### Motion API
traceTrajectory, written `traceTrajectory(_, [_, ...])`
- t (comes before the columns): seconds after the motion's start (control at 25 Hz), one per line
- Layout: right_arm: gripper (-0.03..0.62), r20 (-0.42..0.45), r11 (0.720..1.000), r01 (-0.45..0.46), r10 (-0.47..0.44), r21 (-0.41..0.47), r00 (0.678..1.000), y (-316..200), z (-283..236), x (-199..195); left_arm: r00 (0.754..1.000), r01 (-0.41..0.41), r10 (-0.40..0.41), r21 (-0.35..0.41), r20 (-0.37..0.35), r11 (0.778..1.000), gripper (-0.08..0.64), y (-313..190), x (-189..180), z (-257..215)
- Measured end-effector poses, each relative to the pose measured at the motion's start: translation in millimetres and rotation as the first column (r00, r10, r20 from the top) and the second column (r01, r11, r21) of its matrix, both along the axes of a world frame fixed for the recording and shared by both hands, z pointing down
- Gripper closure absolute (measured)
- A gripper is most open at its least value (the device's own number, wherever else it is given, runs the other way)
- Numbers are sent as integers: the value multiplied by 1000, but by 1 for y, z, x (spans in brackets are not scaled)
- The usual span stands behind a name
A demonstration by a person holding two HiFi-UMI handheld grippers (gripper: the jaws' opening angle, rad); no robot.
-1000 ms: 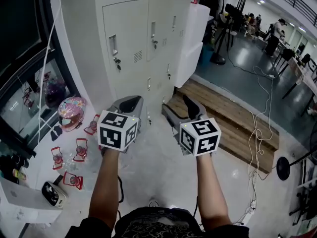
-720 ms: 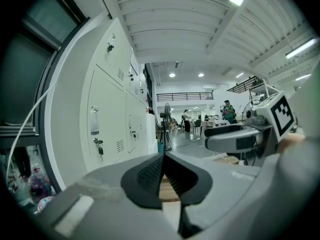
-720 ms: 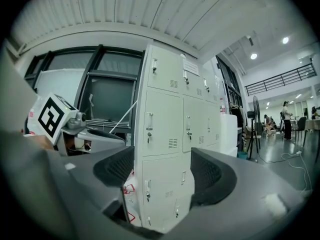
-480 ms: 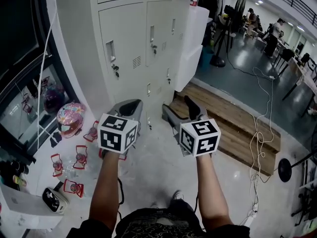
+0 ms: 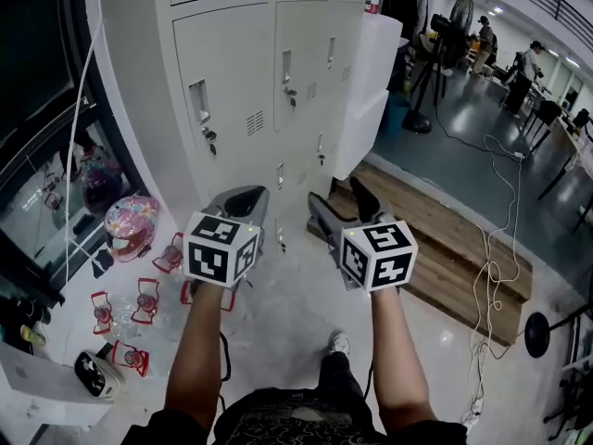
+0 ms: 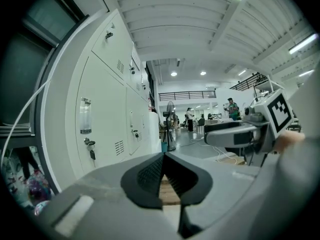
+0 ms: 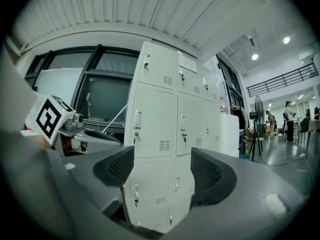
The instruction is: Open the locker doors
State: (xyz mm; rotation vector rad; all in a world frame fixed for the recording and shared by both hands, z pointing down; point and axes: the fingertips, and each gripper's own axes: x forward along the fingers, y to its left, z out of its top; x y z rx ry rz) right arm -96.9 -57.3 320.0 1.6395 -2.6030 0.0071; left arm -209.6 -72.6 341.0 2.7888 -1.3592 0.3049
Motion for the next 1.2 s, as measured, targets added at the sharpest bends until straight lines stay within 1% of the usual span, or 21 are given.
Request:
traceTrajectory(0.2, [250, 6, 999, 51, -51, 3, 999, -40, 5, 17, 999, 52, -52, 9, 9, 999, 560, -36, 15, 3])
traceTrajectory(0.44, [250, -5, 993, 120, -120, 9, 993, -107, -4, 50, 990, 143, -143, 18, 8, 990, 560, -94, 38, -5])
traceTrajectory(0.64, [250, 0, 981, 193, -193, 6, 981, -157, -14, 72, 975, 223, -224, 17, 7, 975, 560, -136, 57, -18])
traceTrajectory(0.88, [250, 9, 961, 278, -278, 3, 961, -204, -16, 86, 952, 305, -306, 18, 17, 952, 560, -174, 71, -23])
traceTrajectory(1.2, [250, 27, 928, 373, -373, -2, 927, -247, -15, 86, 915, 401, -402, 21, 46, 916, 560, -201, 74, -24])
